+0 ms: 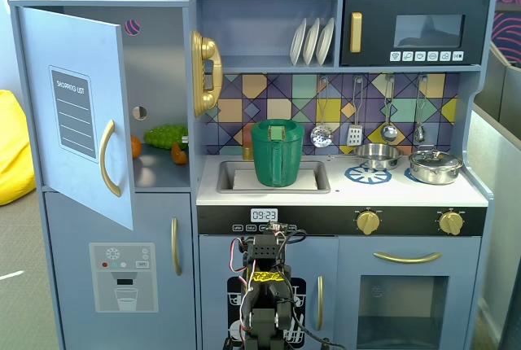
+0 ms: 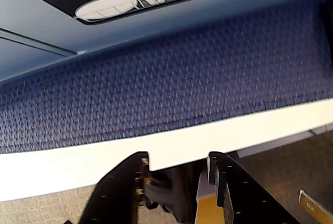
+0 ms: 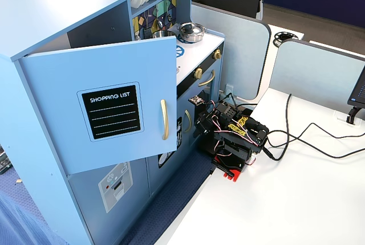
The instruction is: Open the left cabinet door
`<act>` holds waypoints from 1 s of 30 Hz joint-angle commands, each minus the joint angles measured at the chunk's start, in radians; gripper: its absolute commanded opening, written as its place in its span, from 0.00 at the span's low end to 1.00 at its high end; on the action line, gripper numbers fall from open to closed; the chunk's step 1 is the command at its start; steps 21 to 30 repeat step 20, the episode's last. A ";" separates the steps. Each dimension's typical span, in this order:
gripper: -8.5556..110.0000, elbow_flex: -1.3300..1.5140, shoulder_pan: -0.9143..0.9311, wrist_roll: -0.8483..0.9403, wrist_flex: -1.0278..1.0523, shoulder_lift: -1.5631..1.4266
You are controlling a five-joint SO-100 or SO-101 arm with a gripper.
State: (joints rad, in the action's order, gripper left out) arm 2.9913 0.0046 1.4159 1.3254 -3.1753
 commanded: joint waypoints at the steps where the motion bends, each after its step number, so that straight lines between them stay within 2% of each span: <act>1: 0.07 0.006 0.006 0.008 0.169 -0.003; 17: 0.08 0.006 0.014 0.101 0.207 -0.003; 30: 0.08 0.006 0.021 0.098 0.207 -0.003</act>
